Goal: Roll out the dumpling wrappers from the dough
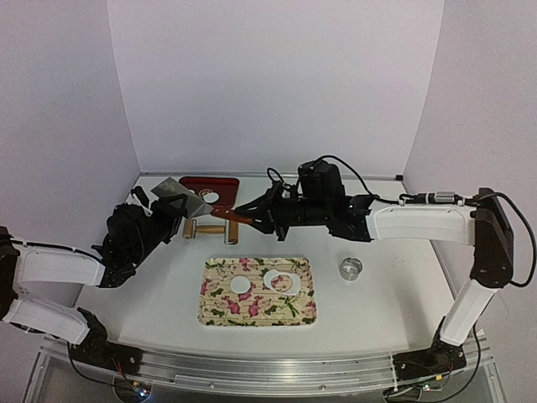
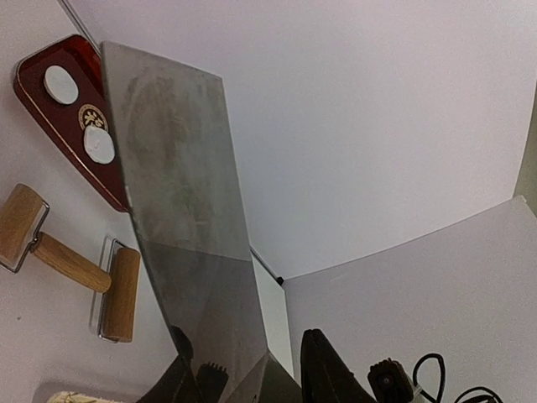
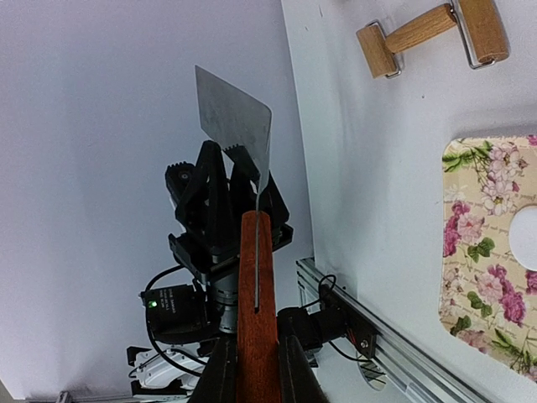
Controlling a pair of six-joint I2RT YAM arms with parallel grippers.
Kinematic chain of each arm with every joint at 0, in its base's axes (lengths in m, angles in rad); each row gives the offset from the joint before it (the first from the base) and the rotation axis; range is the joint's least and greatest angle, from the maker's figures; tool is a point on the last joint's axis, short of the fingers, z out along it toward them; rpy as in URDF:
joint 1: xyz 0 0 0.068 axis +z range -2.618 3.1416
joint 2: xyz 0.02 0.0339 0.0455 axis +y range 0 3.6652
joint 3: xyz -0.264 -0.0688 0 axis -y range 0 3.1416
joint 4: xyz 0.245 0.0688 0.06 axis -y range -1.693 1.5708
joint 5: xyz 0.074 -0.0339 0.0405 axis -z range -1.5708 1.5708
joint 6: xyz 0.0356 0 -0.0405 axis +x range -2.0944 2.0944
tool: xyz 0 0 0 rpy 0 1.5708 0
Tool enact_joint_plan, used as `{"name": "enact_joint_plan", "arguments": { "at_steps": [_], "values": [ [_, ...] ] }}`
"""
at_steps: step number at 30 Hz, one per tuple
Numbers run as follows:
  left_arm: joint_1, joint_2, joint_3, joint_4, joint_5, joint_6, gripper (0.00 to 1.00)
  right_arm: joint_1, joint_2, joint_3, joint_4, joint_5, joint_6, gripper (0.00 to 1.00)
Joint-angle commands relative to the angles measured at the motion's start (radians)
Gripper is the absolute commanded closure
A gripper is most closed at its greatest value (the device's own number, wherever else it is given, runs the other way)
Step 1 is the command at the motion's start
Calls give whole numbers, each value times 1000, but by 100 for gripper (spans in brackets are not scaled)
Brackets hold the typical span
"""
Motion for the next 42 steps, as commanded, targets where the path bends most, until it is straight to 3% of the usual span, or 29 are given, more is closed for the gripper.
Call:
{"name": "enact_joint_plan", "arguments": {
  "at_steps": [1, 6, 9, 13, 18, 19, 22, 24, 32, 42],
  "values": [
    [8, -6, -14, 29, 35, -55, 61, -4, -28, 12, 47, 21, -39, 100],
    [61, -30, -14, -23, 79, -94, 61, -3, -49, 13, -15, 16, -81, 100],
    [88, -26, -2, -57, 123, -121, 64, -3, -53, 16, -35, 6, -95, 100],
    [102, -14, 5, -71, 149, -134, 75, -3, -57, 36, -66, -9, -125, 100],
    [103, 25, 16, -69, 188, -156, 75, -4, -55, 71, -111, -30, -164, 100],
    [103, 30, 14, -56, 190, -160, 78, -4, -56, 72, -113, -33, -167, 100],
    [103, 43, 17, -37, 198, -165, 98, -4, -63, 71, -124, -33, -173, 100],
    [103, 48, 17, -12, 199, -170, 100, -4, -71, 56, -125, -14, -167, 100],
    [103, 31, -20, 56, 115, -203, 100, 1, -85, 38, -118, 22, -148, 63],
    [103, 40, -62, 136, 78, -192, 100, 6, -55, 55, -88, 13, -116, 48]
  ]
}}
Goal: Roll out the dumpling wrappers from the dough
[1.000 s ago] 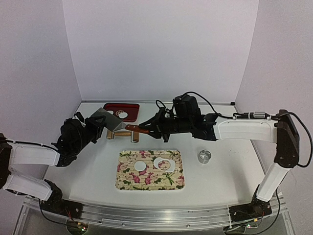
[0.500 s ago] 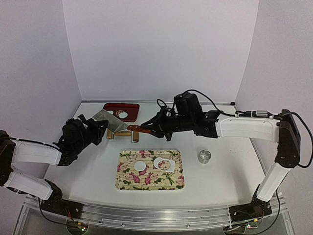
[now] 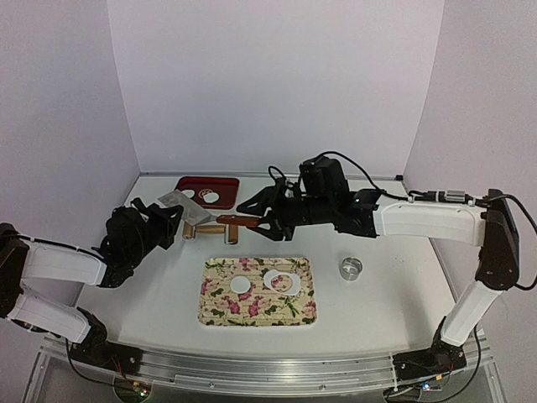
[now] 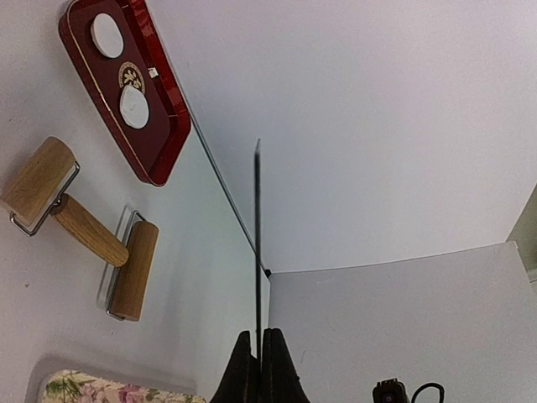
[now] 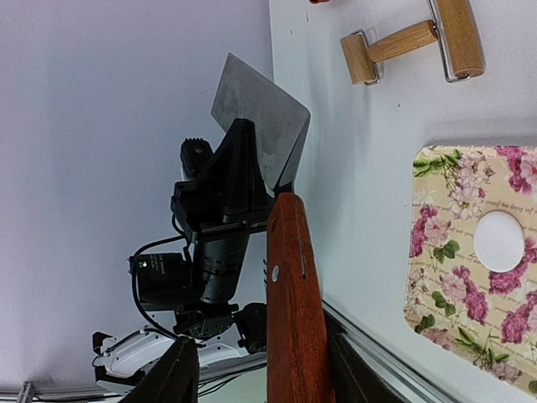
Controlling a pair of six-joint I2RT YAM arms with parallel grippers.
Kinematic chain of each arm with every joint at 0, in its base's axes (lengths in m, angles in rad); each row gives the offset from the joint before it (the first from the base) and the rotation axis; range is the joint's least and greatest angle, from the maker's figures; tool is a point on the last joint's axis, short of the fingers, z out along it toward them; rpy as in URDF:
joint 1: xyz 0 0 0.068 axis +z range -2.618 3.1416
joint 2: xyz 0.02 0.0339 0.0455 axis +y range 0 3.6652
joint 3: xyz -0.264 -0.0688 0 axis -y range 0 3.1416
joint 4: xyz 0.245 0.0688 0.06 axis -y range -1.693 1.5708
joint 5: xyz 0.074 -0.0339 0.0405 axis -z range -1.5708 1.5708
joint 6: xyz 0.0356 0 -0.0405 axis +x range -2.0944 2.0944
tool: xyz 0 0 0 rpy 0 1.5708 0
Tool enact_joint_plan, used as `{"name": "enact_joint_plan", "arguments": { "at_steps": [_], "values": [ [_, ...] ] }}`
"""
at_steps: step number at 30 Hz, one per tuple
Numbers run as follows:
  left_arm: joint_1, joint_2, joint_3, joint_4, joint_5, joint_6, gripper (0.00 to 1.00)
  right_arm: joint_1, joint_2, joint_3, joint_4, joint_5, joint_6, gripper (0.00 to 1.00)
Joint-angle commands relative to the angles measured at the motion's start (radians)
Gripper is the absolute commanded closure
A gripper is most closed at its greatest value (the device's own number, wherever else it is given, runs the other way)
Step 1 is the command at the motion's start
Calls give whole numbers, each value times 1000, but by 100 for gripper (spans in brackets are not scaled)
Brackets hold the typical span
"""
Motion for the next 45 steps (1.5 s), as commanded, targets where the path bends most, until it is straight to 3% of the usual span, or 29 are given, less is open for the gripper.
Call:
{"name": "enact_joint_plan", "arguments": {
  "at_steps": [1, 20, 25, 32, 37, 40, 45],
  "values": [
    [2, -10, -27, 123, -60, 17, 100, 5, -11, 31, 67, -5, 21, 47],
    [2, 22, -53, 235, -82, 76, 100, 5, 95, 64, 133, -65, 118, 49],
    [2, 23, -71, 258, -79, 81, 100, 5, 97, 59, 135, -57, 124, 64],
    [2, 4, -76, 238, -36, 129, 98, 5, 91, 39, 135, -26, 129, 100],
    [2, -38, -35, 59, 57, 188, 62, -3, 31, -5, 125, 46, 94, 100],
    [2, -77, -16, -63, 146, 222, 36, -15, -40, -24, 33, 105, 34, 100],
    [2, -135, 77, -451, 305, 310, 19, -35, -169, -13, -253, 196, -100, 100]
  ]
}}
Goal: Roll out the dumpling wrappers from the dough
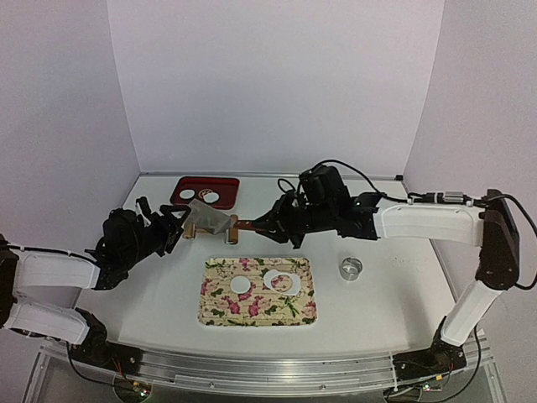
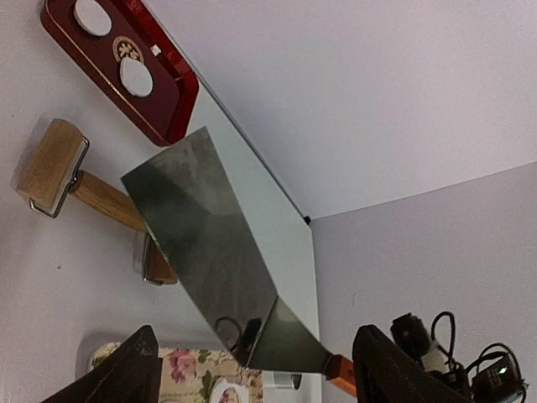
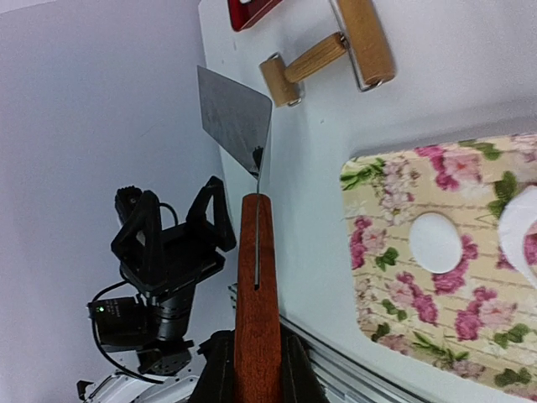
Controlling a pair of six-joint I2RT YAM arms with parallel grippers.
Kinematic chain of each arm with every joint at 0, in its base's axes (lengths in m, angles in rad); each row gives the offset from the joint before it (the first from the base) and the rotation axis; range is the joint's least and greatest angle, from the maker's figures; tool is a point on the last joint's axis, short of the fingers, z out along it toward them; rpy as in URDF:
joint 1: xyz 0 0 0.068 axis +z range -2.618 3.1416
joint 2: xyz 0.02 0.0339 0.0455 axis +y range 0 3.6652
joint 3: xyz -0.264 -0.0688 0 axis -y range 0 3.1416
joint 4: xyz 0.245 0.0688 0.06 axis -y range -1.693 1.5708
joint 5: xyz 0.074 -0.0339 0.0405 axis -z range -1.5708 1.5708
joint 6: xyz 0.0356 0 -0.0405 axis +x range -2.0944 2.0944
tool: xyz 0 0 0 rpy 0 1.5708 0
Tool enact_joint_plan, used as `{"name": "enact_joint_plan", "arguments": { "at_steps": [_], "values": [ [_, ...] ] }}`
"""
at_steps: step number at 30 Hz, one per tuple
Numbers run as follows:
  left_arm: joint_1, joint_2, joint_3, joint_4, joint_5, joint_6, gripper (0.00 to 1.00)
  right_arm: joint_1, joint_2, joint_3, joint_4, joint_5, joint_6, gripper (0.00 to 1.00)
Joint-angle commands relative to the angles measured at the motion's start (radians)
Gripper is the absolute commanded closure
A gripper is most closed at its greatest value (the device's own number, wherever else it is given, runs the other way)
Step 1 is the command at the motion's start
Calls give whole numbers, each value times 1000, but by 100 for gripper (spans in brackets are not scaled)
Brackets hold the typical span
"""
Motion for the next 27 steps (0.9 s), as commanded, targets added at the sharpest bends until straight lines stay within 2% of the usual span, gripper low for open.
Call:
{"name": "enact_joint_plan", "arguments": {
  "at_steps": [1, 6, 9, 12, 18, 21, 27],
  "values": [
    [-1, -64, 120, -402, 183, 123, 17, -27, -202, 23, -238, 119, -153, 100],
    [-1, -69, 193, -740, 243, 201, 15, -71, -330, 36, -561, 75, -222, 100],
    [-2, -22, 243, -879, 263, 270, 18, -78, -371, 96, -801, 52, -270, 100],
    [-4, 7, 272, -972, 264, 326, 22, -80, -387, 140, -974, -1, -296, 100],
    [-51, 99, 328, -1022, 286, 392, 28, -80, -416, 136, -1138, -46, -319, 100],
    [-105, 146, 357, -1018, 265, 403, 31, -80, -403, 128, -1146, -66, -348, 100],
    [-125, 221, 389, -998, 260, 408, 38, -80, -355, 127, -1121, -75, -409, 100]
  ]
}}
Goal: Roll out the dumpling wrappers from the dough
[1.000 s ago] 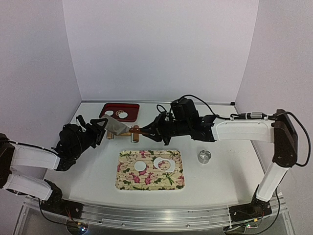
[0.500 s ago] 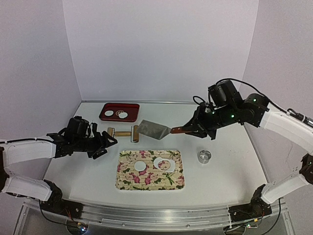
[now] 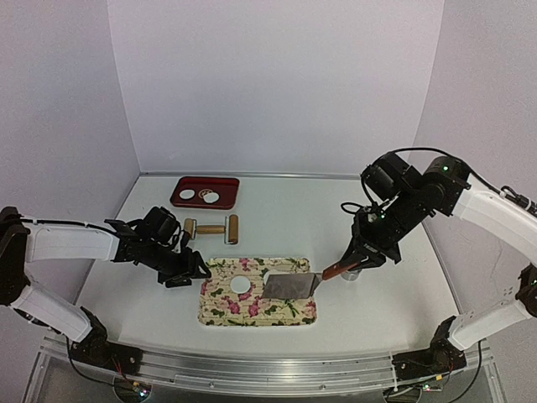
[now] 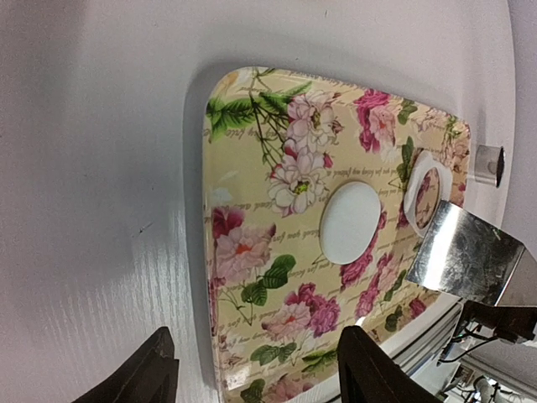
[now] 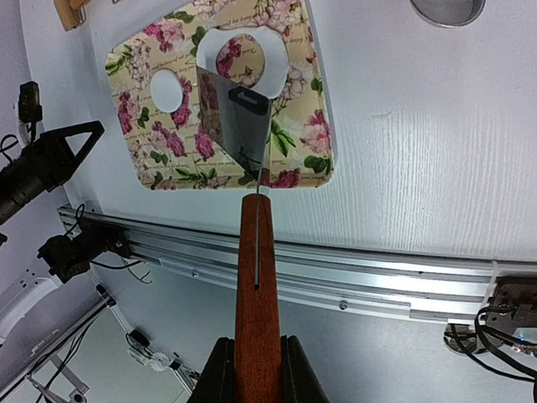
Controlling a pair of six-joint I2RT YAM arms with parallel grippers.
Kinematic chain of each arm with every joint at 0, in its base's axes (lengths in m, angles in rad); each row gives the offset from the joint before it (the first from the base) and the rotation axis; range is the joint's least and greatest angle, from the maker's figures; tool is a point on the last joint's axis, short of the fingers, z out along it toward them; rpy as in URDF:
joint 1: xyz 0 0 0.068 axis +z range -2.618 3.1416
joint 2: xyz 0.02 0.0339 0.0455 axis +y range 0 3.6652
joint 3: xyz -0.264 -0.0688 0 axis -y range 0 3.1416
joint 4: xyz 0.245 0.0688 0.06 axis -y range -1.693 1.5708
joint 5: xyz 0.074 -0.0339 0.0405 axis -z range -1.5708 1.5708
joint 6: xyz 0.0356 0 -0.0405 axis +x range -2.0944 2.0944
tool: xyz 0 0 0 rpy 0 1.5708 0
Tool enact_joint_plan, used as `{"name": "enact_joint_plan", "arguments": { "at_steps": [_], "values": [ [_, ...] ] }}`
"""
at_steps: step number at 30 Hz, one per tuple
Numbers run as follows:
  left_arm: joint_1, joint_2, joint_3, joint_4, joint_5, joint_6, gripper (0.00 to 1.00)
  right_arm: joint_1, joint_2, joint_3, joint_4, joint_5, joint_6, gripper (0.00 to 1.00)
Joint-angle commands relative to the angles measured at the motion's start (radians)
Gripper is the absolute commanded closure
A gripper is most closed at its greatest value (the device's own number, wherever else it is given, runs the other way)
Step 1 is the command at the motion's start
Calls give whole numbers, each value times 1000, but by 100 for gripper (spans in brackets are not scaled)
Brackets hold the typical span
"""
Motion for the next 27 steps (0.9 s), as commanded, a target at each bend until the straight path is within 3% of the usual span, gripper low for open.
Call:
{"name": "enact_joint_plan", "arguments": {
  "at_steps": [1, 18, 27],
  "values": [
    [-5, 42, 60, -5, -9, 34, 40, 3, 26, 29, 34, -37, -74, 100],
    [-5, 183, 126, -43, -87, 95, 62, 3, 142, 65, 108, -48, -135, 100],
    [-5, 216, 126, -44, -113, 125, 77, 3, 93, -43, 106, -30, -72, 100]
  ]
}}
